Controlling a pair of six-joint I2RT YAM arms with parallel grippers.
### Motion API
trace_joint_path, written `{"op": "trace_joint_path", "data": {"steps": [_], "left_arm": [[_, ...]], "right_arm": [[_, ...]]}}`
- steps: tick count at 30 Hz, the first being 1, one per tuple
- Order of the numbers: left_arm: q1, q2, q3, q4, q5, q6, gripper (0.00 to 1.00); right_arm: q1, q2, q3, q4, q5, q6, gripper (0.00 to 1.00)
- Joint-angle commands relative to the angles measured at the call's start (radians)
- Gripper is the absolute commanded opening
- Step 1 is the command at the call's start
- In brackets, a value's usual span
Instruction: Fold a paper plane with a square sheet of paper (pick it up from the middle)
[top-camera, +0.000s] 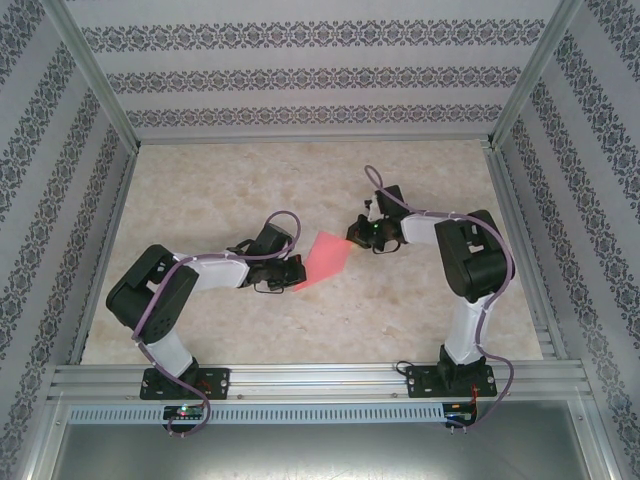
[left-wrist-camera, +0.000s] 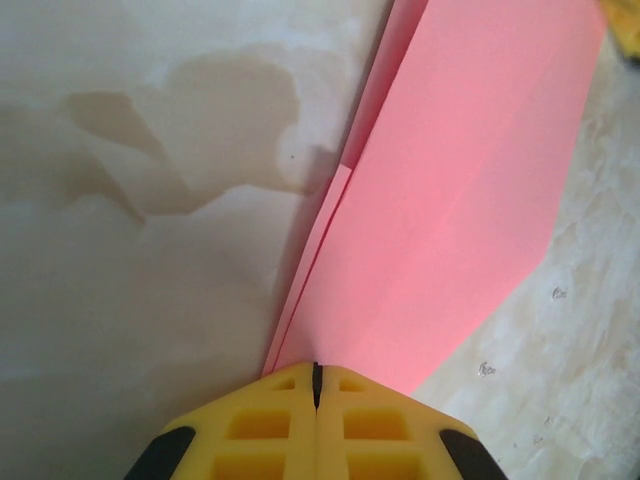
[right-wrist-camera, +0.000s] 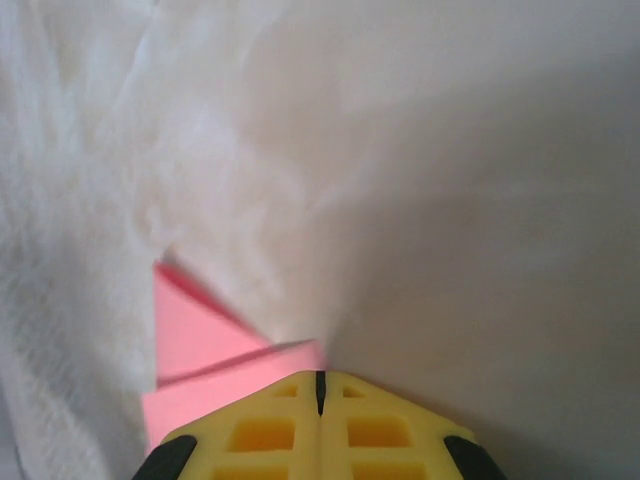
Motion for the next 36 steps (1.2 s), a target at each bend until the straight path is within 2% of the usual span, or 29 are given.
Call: {"op": "trace_joint_path", "data": {"steps": [1, 6, 14, 18, 25, 30, 36], "left_arm": [[0.031, 0.024, -0.013, -0.278, -0.053, 0.167, 0.0], [0.034, 0.032, 0.059, -0.372, -0.093, 0.343, 0.0], [0.046, 0.051, 0.091, -0.373, -0.058, 0.39, 0.0], [0.05, 0.041, 0.109, -0.378, -0.079, 0.364, 0.0], [0.047, 0.003, 0.131, -0.29, 0.016, 0.274, 0.0], [0.032, -0.032, 0.113, -0.1, 0.055, 0.107, 0.02], [0.009, 0.009, 0.11, -0.017, -0.009, 0.017, 0.0]], "right_arm": [[-0.021, -0.058, 0.008, -0.048, 0.137, -0.036, 0.04], [0.041, -0.149, -0.057, 0.027, 0.052, -0.001, 0.05], [0.231, -0.104, -0.071, 0.145, 0.001, 0.126, 0.05], [0.266, -0.033, -0.045, 0.162, -0.012, 0.159, 0.05], [0.27, 0.018, -0.048, 0.105, 0.026, 0.143, 0.04], [0.268, 0.038, -0.057, 0.079, 0.055, 0.143, 0.04], [0.268, 0.056, -0.065, 0.084, 0.056, 0.159, 0.04]]}}
